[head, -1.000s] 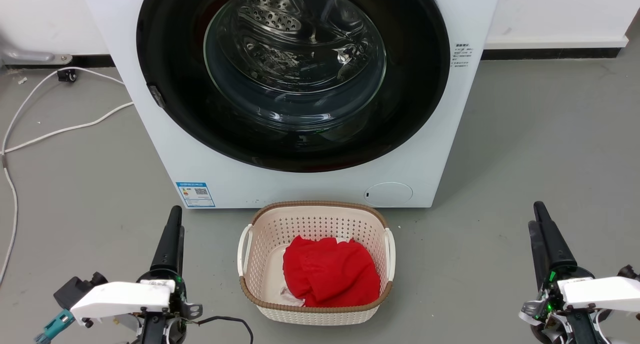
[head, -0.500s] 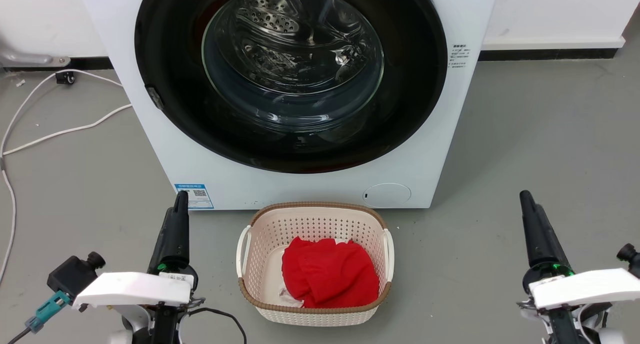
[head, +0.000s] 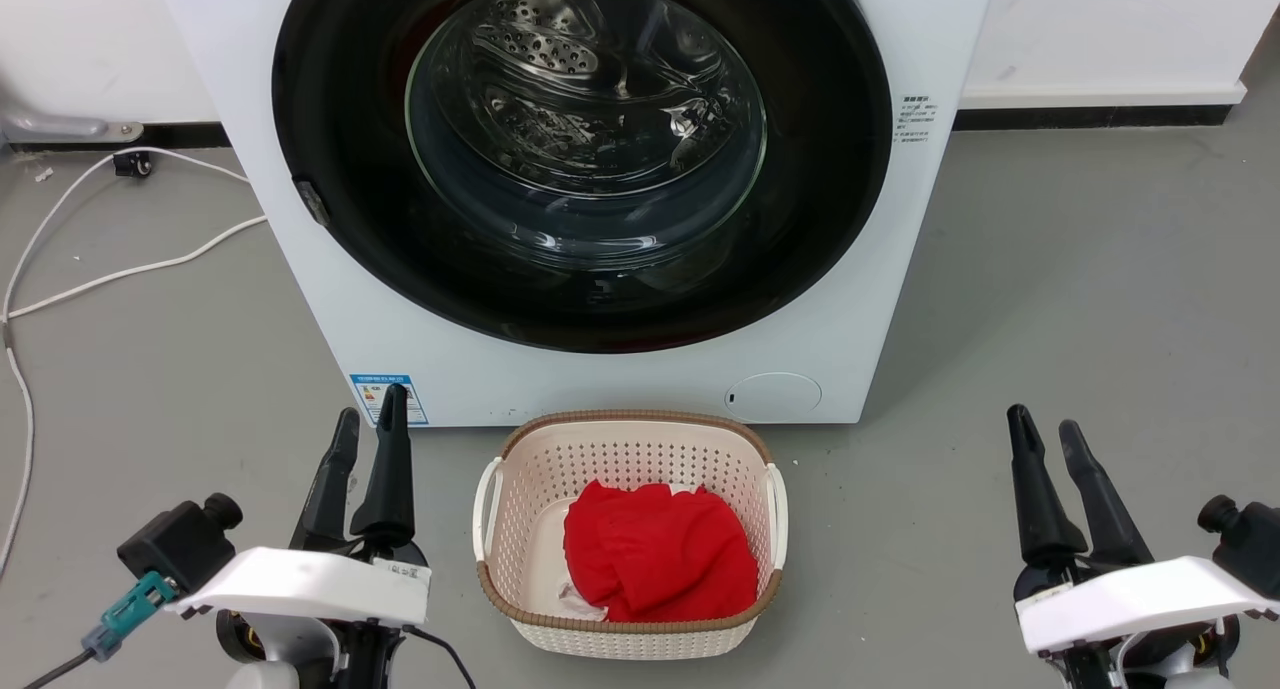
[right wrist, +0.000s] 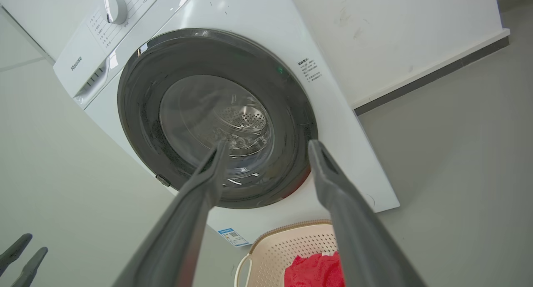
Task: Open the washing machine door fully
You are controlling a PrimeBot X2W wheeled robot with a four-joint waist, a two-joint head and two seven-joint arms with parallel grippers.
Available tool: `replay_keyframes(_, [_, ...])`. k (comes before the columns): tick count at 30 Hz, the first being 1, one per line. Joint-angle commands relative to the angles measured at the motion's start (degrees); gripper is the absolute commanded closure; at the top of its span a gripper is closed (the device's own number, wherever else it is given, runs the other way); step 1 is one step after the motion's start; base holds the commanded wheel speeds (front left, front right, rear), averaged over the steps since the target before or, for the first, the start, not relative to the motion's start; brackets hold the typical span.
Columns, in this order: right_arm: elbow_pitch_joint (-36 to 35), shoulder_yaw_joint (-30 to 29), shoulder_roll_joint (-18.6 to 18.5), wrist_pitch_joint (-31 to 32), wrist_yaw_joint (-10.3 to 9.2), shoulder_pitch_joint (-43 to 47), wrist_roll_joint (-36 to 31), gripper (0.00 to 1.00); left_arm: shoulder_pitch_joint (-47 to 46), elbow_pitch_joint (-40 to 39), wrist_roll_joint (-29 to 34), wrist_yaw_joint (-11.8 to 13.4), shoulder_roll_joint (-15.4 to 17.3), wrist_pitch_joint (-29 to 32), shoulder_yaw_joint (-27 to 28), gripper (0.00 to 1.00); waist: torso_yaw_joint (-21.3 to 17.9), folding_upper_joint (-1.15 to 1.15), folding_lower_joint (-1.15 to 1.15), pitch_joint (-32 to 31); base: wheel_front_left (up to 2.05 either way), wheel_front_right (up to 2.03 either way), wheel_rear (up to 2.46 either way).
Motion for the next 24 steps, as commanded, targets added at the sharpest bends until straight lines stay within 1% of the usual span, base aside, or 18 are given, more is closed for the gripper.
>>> replay_keyframes(1, [-0.64, 0.17, -0.07, -0.67, 0.00, 0.06, -2.82, 0.00, 0.14, -0.94, 2.58, 0.09, 0.17, -0.70, -0.33, 0.00, 0.00, 0.00, 0.00, -0.08, 0.00, 0.00, 0.00])
replay_keyframes(9, [-0.35, 0.83, -0.04, -2.04, 0.00, 0.63, -10.16, 0.00, 0.64, -1.00, 10.02, 1.76, 0.62, -2.07, -1.18, 0.00, -0.08, 0.00, 0.00, -0.19, 0.00, 0.00, 0.00])
replay_keyframes(24, [-0.57, 1.16, -0.01, -2.61, 0.00, 1.13, -20.34, 0.00, 1.20, -1.06, 19.64, 4.50, 1.99, -4.23, -3.25, 0.00, -0.18, 0.00, 0.00, -0.29, 0.00, 0.00, 0.00])
